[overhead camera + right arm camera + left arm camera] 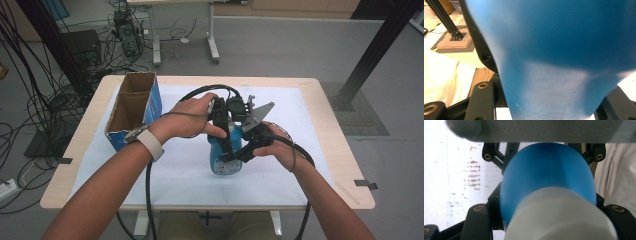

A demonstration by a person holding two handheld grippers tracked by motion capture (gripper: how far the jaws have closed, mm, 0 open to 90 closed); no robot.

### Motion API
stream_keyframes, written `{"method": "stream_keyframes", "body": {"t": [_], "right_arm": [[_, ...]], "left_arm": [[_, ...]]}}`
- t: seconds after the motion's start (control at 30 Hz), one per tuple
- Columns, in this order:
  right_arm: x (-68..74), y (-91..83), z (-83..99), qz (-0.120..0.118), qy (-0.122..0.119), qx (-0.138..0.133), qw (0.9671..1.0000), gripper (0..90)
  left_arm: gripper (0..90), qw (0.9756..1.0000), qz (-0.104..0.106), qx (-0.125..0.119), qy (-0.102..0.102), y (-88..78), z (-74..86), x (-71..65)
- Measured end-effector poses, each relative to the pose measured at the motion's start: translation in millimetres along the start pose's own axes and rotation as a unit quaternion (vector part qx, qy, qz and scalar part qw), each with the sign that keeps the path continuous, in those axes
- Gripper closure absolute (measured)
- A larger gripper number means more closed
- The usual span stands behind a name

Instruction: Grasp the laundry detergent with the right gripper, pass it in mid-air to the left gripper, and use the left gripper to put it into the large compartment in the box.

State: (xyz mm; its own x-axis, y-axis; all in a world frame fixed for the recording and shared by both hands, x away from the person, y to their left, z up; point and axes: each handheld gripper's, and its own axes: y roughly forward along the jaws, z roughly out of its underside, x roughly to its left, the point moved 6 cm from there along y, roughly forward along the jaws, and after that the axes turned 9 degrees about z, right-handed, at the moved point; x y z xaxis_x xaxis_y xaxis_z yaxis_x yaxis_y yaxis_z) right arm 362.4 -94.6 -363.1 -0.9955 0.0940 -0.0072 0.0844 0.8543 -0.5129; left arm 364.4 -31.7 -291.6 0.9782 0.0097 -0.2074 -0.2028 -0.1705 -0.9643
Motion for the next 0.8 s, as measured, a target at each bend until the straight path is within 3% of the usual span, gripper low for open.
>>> {"method": "stream_keyframes", "body": {"t": [0.8], "right_arm": [[1.4,3.0,0.0,-0.003,-0.003,0.006,1.0,42.9]], "left_arm": [[38.0,1.0,0.002,-0.004,-0.003,1.8,4.1,-0.4]]}}
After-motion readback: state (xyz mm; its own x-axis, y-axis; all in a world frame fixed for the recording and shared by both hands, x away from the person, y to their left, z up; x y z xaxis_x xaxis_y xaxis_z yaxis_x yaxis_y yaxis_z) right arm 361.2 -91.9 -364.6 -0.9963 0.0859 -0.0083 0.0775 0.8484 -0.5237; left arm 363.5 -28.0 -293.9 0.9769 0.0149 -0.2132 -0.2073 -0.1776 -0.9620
